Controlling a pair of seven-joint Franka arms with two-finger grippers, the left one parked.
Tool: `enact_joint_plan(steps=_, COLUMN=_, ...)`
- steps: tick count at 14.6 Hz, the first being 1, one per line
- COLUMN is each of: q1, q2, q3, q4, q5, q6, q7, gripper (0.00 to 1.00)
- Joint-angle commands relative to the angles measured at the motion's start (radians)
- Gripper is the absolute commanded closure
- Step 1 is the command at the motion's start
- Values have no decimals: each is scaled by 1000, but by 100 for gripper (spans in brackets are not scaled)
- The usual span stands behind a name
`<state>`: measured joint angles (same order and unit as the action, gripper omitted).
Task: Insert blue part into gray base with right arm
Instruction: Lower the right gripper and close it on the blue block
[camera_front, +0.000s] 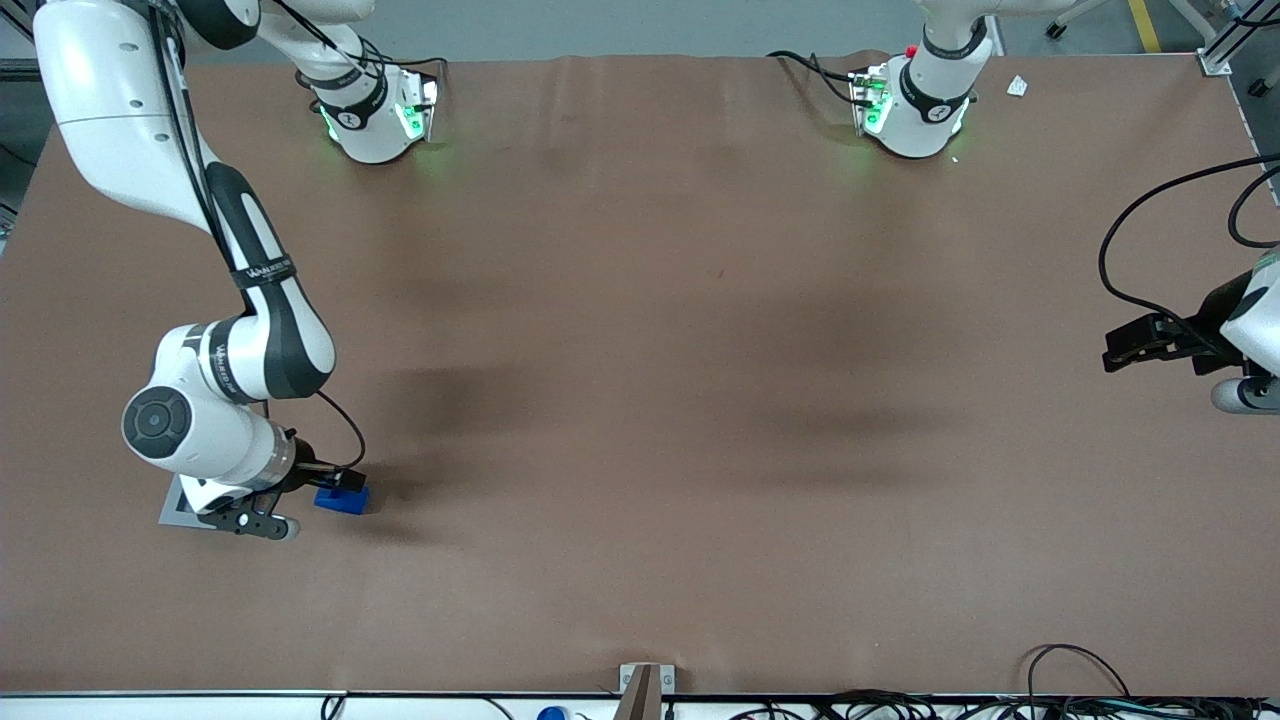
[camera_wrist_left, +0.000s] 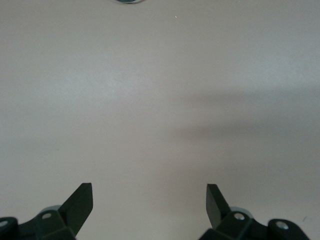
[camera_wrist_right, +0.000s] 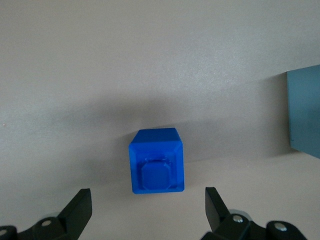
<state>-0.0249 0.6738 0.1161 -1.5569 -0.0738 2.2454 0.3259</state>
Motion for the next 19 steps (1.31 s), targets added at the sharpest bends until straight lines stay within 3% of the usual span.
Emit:
enact_joint_plan(steps=1, q1=-10, q2=15, q3=2, q4=-3, q5=-15, q6=45, q7=13, gripper=0)
enact_joint_plan(steps=7, q1=-9, q2=35, q3=2, q4=1, q5=-17, q6=82, q7=15, gripper=1)
enact_joint_plan(steps=15, q1=-9, q2=44, q3=2, q4=3, q5=-18, q6=85, q7=9, gripper=54)
enact_joint_plan(steps=19, q1=-12, q2=40, q3=2, q4=9, q5=-17, q6=79, q7=1, gripper=92)
